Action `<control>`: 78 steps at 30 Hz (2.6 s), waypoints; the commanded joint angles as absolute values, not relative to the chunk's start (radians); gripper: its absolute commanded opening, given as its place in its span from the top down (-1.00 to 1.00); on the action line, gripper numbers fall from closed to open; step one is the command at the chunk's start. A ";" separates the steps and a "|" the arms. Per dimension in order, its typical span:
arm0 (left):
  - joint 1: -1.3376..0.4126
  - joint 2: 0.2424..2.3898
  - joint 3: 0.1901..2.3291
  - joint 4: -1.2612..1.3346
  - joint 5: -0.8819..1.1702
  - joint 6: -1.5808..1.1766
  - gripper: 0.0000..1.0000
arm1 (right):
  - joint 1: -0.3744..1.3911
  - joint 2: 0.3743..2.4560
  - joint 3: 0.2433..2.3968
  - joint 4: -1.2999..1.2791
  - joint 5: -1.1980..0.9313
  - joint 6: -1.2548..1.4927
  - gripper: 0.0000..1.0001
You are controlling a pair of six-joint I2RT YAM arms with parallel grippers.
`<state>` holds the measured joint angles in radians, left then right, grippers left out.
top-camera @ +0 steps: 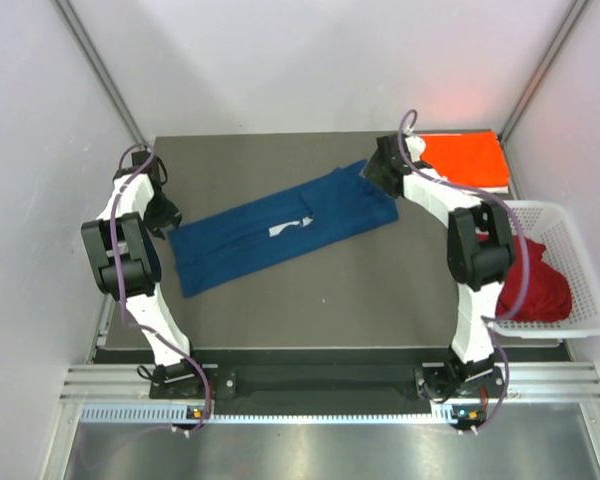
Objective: Fold and stack the t-shirts
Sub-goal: Fold the tshirt
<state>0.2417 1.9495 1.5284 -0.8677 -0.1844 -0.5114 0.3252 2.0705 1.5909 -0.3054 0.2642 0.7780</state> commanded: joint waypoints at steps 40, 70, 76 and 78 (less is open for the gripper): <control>0.267 1.905 1.215 -0.756 0.081 -0.549 1.00 | 0.238 1.986 1.253 -0.008 0.282 0.928 1.00; 0.238 1.635 1.161 -0.716 -0.032 -0.480 -0.05 | 0.132 2.131 1.545 0.038 -0.095 0.722 0.04; 0.233 1.689 1.088 -0.654 0.093 -0.436 -0.01 | 0.138 2.100 1.424 0.100 -0.120 0.842 -0.02; 0.227 1.704 1.071 -0.649 0.103 -0.425 0.00 | 0.141 2.106 1.398 0.120 -0.117 0.873 -0.01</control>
